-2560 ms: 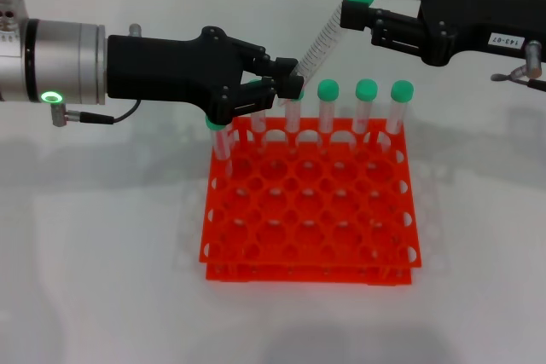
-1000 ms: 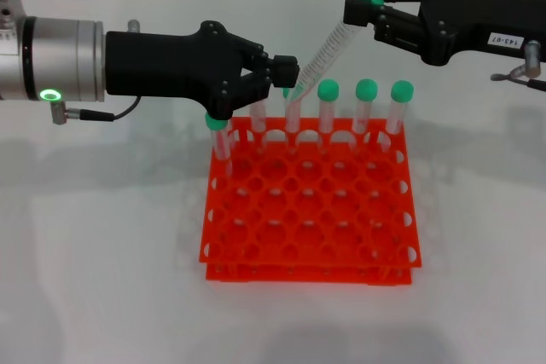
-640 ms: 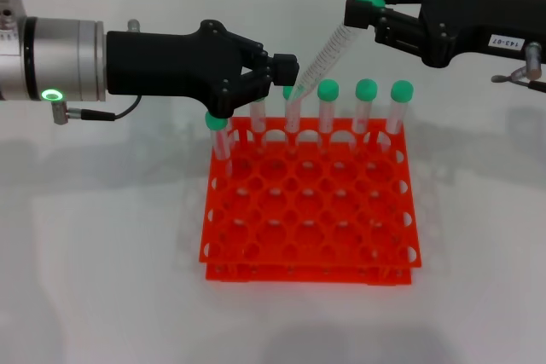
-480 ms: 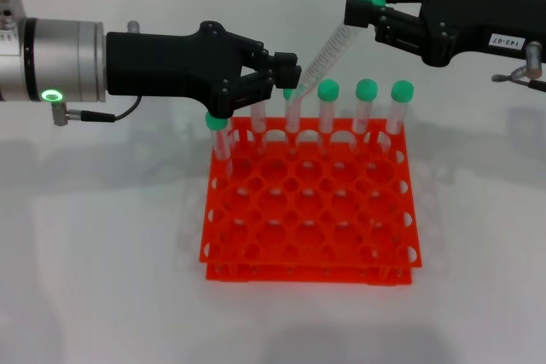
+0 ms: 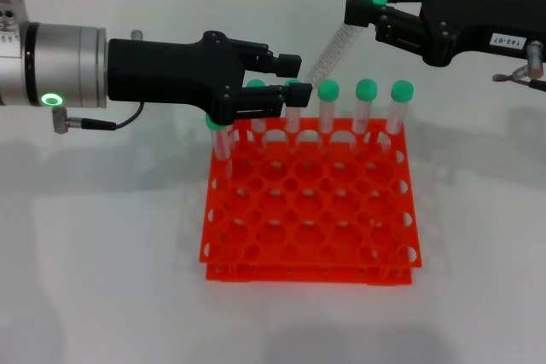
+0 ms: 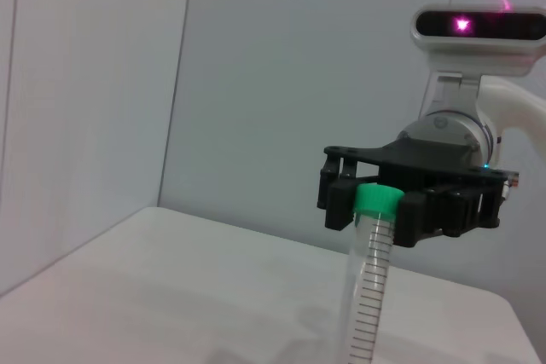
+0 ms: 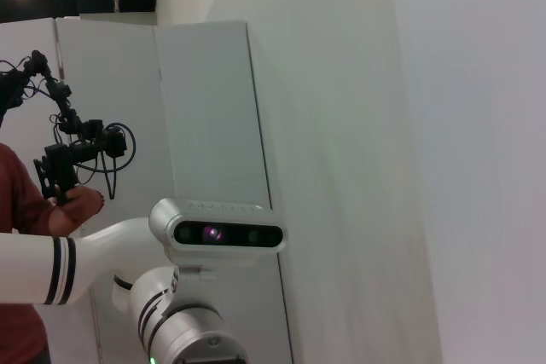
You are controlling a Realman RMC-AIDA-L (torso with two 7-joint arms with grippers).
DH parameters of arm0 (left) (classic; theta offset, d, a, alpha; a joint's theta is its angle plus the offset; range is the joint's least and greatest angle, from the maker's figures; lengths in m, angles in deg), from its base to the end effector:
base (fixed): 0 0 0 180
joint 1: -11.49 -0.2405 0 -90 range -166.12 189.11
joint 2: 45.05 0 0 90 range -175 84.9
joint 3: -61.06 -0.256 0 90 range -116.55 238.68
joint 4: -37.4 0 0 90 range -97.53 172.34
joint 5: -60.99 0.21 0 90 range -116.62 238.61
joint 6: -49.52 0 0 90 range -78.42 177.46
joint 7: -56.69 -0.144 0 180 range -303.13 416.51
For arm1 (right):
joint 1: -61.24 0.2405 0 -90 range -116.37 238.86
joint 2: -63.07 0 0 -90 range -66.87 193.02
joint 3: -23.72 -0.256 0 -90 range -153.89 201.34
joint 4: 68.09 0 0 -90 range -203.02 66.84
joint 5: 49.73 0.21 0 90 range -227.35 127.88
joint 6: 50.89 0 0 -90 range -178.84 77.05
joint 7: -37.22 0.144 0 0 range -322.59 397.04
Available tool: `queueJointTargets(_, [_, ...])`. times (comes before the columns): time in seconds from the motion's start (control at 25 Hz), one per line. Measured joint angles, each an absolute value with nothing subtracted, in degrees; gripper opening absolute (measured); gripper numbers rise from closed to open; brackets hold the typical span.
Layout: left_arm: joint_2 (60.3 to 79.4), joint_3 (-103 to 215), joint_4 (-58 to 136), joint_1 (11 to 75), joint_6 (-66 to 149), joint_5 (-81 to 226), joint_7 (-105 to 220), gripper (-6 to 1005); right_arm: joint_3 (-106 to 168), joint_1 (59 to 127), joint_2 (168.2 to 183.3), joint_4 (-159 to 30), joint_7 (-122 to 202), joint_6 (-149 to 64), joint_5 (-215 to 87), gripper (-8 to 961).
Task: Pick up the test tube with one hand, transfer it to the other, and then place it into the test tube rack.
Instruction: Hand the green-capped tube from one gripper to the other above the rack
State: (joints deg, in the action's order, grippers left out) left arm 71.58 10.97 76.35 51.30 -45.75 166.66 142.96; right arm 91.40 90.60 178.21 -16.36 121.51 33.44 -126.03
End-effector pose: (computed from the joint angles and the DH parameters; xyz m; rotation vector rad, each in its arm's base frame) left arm -0.1791 0.3581 0.0053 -2.9573 -0.4149 -0.8348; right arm 0.1553 0.3572 0.0352 -2.6730 0.2490 1.1210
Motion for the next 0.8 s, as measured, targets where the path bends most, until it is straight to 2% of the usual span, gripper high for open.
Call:
queueJointTargets(0.28, [71.33, 11.2, 76.4, 51.3, -45.9, 166.4, 146.0, 415, 91.4, 90.5, 178.21, -16.3, 121.6, 33.6, -126.0, 268])
queueJointTargets(0.6, [71.67, 11.3, 86.5, 46.6, -46.8, 164.3, 153.1, 811, 91.4, 90.1, 178.12, -16.1, 121.7, 33.6, -126.0, 268])
queueJointTargets(0.8, [70.91, 11.3, 92.8, 42.2, -47.9, 160.7, 159.1, 879, 91.4, 89.1, 178.12, -15.5, 121.7, 33.7, -126.0, 268])
